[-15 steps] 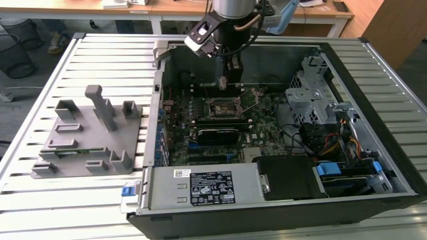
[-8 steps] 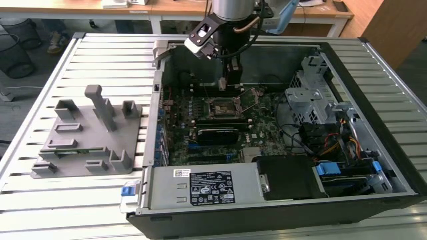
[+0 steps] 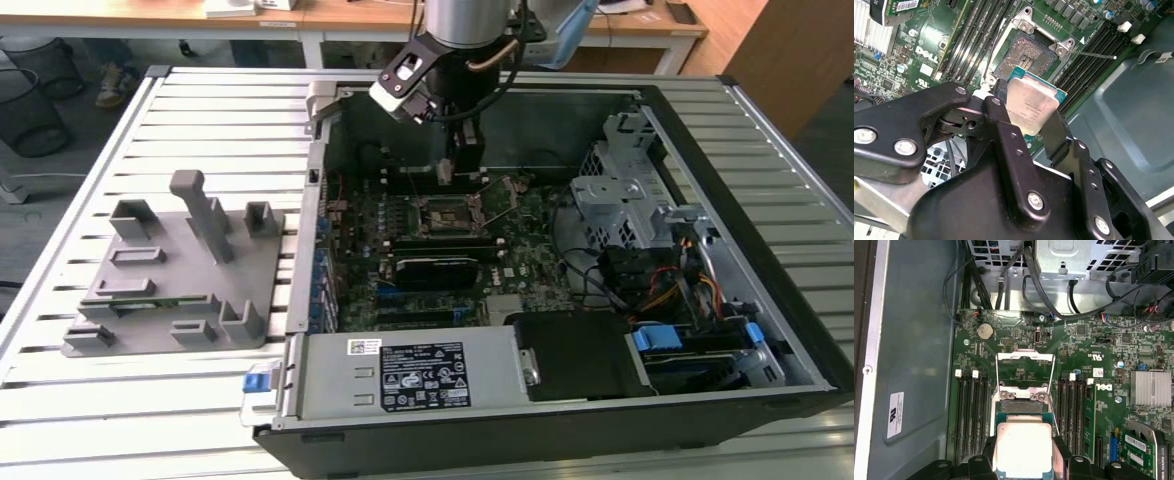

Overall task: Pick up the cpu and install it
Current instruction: 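Place the cpu into insertion slot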

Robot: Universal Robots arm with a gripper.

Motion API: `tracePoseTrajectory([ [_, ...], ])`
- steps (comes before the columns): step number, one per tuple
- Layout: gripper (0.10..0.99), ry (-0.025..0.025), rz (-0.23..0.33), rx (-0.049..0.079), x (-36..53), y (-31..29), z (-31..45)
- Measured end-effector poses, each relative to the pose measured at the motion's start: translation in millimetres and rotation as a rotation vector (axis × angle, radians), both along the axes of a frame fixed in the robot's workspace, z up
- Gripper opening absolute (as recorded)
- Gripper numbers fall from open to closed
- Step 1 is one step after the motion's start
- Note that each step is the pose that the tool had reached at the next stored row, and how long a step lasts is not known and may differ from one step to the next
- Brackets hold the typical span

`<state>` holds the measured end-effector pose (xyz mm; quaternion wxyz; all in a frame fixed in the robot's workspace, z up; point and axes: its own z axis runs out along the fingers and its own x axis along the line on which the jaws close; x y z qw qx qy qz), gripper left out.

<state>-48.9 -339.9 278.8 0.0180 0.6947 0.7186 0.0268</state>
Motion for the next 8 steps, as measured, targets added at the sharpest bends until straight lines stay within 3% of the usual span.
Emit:
tracePoseTrajectory([
  [8, 0.525, 0.0, 0.0, 0.0, 0.0, 0.2, -5.4],
])
